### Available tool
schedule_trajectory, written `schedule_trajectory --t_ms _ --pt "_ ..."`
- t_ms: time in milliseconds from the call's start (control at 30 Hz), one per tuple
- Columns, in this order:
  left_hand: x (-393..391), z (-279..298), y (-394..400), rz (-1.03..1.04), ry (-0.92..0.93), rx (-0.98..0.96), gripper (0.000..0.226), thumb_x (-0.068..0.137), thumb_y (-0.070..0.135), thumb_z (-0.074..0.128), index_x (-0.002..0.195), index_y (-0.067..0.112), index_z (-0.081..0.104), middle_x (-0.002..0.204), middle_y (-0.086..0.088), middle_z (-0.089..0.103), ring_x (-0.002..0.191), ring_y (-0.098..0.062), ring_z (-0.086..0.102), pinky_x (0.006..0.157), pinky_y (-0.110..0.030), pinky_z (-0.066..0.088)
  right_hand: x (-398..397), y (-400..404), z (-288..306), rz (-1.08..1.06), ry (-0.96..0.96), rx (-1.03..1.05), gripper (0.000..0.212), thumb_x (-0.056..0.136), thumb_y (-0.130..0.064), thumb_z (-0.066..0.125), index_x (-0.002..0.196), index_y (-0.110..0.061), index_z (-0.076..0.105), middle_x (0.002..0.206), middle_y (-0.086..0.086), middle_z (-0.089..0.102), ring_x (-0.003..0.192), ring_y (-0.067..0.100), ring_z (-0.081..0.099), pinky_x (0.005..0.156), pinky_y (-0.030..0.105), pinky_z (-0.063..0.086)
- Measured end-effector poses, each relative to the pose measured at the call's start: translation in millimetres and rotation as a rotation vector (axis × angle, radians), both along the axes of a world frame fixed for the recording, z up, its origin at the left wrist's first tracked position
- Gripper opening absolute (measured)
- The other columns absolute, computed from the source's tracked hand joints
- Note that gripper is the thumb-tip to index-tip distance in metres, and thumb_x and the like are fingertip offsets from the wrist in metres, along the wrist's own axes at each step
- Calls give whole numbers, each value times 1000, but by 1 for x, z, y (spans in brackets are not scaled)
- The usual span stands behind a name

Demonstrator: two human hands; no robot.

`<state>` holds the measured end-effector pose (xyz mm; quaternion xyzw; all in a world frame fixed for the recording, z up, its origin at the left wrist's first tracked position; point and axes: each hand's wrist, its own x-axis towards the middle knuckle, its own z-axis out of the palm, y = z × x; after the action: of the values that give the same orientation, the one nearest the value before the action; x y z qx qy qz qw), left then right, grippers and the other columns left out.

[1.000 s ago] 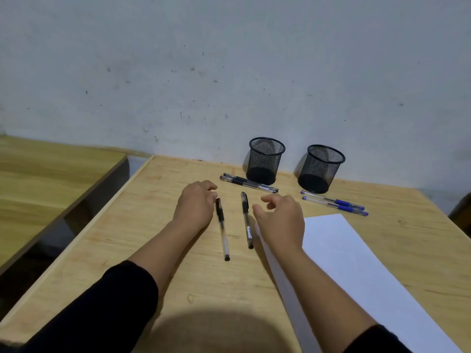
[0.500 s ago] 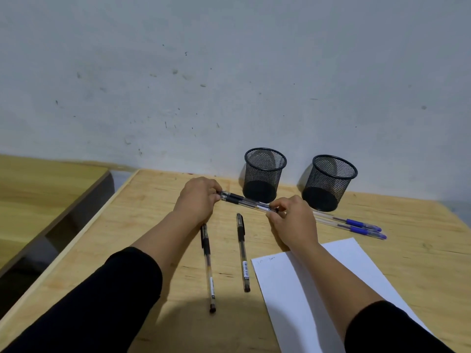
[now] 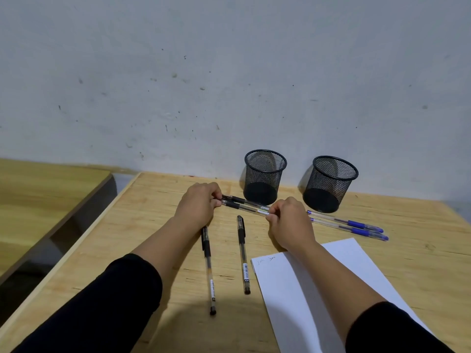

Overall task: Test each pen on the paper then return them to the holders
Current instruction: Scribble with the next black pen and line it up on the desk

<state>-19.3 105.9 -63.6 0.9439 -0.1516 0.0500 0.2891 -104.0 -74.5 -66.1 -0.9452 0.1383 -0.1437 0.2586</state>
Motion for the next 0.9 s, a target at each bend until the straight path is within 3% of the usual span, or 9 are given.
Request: schedule_trajectory --t_ms 100,167,267,400,500,700,800,900 --pt "-7 3 1 -14 -6 -4 4 85 19 62 85 23 62 93 -4 63 88 -20 54 70 -29 39 -4 1 9 22 4 41 8 91 -18 54 87 -15 59 100 5 57 91 20 52 72 27 37" --pt "-13 9 3 -55 -34 -36 7 85 18 62 87 25 63 93 0 65 91 -19 56 73 -30 42 -8 -1 22 17 -36 179 9 92 -15 52 85 -16 57 93 4 60 82 17 53 68 25 37" --pt "-24 25 1 -132 -110 -107 16 88 11 57 97 17 67 96 -2 66 90 -15 55 77 -23 38 -16 -6 45 3 -134 478 11 93 -14 51 87 -14 60 79 0 59 67 9 50 58 19 38" --pt "-39 48 -8 -149 -199 -263 17 90 7 52 94 13 68 88 1 62 80 -9 50 65 -11 32 -33 -8 63 2 -292 930 13 92 -16 53 84 -14 64 69 -3 59 61 9 49 57 21 39" --pt "-59 62 -21 -200 -216 -329 16 89 8 53 94 13 68 80 8 60 68 4 51 64 1 33 -44 -1 70 83 -347 1208 7 91 -13 58 84 -15 61 69 1 59 55 7 51 45 16 38" --pt "-97 75 -44 -354 -233 -360 14 87 10 58 95 15 69 84 4 68 73 2 57 67 -1 36 -66 8 70 180 -361 1241 5 90 -9 58 87 -9 61 62 2 57 47 5 47 40 13 35" --pt "-93 73 -29 -210 -224 -390 14 87 8 58 91 12 70 80 0 69 64 8 54 61 1 36 -80 -13 74 113 -455 1288 12 91 -8 55 82 -12 60 59 1 52 44 2 43 38 11 32" --pt "-84 65 -15 -100 -153 -293 14 89 12 56 92 16 70 88 0 71 76 -10 60 62 -1 38 -94 -38 74 58 -529 1275 12 91 -9 55 81 -12 59 60 1 51 43 2 43 38 11 32"
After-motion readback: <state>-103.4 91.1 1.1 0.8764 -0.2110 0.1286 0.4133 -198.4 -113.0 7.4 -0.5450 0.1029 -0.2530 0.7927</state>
